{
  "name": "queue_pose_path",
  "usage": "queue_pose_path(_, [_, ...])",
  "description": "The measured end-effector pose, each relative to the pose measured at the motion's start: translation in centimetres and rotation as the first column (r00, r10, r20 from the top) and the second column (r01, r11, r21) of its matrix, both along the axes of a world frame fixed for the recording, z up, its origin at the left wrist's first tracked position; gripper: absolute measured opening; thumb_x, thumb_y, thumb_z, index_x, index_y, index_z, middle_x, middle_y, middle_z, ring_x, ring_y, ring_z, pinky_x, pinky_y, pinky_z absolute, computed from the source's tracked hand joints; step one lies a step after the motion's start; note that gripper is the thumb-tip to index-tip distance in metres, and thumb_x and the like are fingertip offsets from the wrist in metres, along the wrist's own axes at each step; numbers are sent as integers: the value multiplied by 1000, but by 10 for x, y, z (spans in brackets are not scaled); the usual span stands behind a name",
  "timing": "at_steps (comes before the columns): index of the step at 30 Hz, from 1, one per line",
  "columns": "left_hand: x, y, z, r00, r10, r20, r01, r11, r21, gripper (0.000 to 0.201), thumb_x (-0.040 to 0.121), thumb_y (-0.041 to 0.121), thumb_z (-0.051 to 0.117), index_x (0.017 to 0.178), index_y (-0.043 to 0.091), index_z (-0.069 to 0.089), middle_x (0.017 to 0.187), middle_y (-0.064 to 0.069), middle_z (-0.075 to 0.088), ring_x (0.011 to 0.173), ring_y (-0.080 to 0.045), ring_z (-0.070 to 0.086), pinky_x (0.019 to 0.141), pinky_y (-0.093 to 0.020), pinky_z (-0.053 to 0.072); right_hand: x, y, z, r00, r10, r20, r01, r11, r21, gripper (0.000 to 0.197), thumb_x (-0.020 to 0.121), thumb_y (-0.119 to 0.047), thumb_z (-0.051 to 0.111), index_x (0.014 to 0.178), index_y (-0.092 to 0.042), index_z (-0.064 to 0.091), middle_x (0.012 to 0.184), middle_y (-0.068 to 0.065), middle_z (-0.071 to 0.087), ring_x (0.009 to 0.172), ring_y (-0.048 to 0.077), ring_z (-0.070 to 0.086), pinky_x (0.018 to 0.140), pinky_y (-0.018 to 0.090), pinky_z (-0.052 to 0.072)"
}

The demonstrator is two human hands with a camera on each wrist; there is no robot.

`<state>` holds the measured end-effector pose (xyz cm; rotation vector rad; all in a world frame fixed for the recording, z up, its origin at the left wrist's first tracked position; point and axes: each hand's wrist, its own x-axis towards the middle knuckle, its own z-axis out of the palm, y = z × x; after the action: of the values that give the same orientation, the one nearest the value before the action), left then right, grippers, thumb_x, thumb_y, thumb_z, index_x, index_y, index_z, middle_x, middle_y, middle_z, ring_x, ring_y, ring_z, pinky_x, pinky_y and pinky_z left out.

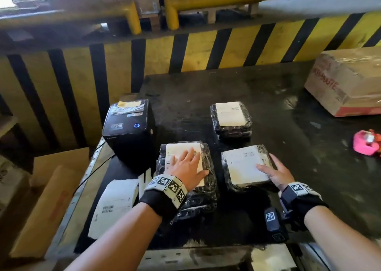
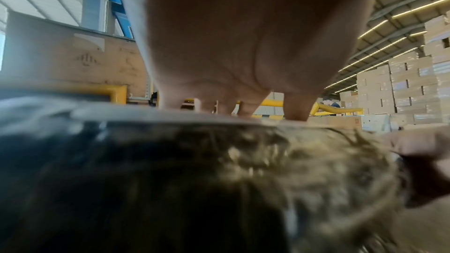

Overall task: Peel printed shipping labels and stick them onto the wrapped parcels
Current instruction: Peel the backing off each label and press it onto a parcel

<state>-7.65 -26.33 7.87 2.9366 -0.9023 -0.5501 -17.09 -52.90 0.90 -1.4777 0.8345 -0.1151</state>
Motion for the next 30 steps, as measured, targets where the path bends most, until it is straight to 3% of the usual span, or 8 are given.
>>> queue_pose_path(6, [-12,3,-10,996,60,70,-57,997,-49,67,97,58,21,152,23,3,161,2,-6,148,-17,-6,119,-46,-4,-18,20,-30,996,64,-58,-69,994,-81,77,78,-17,74,144,-23,35,139,7,48,124,26,48,94,29,38])
queue_pose_path(13, [-18,3,-20,980,110,163,-98,992,-80,66,96,59,17,152,26,7,161,5,-1,148,-13,-3,119,-41,-6,-15,7,-51,977,147,-154,-176,965,-192,77,80,-33,72,145,-27,31,145,8,44,127,30,46,107,38,35])
queue_pose_path(17, [-22,2,-23,966,134,222,-111,988,-111,63,96,58,19,151,27,12,161,6,5,148,-12,2,119,-39,-3,-10,1,-53,936,201,-289,-299,886,-353,74,85,-42,64,147,-23,27,147,8,41,131,32,42,109,35,31])
queue_pose_path(20, [-23,1,-23,957,152,246,-125,984,-123,62,97,56,21,151,27,15,160,7,7,148,-11,4,120,-39,-1,-5,-1,-50,900,234,-367,-393,801,-453,72,85,-46,61,145,-25,29,141,15,46,126,35,45,106,39,36])
queue_pose_path(22, [-24,2,-22,957,156,244,-127,983,-130,62,97,56,22,151,27,15,160,7,8,148,-11,4,119,-39,0,2,0,-40,893,233,-386,-416,756,-505,71,82,-49,61,143,-30,30,135,16,48,123,35,47,104,44,38])
queue_pose_path(26, [-18,8,-13,981,134,142,-108,978,-176,62,97,54,32,150,23,22,159,5,14,147,-12,10,120,-40,4,31,15,7,902,302,-309,-431,681,-592,68,87,-45,57,145,-25,29,146,10,38,132,30,40,107,45,35])
queue_pose_path(30, [3,34,13,985,162,55,-136,937,-322,53,95,38,51,142,15,41,149,-3,41,135,-19,40,112,-27,26,73,55,77,887,437,-151,-389,530,-753,65,89,-41,56,144,-14,33,149,9,37,137,25,35,110,37,29])
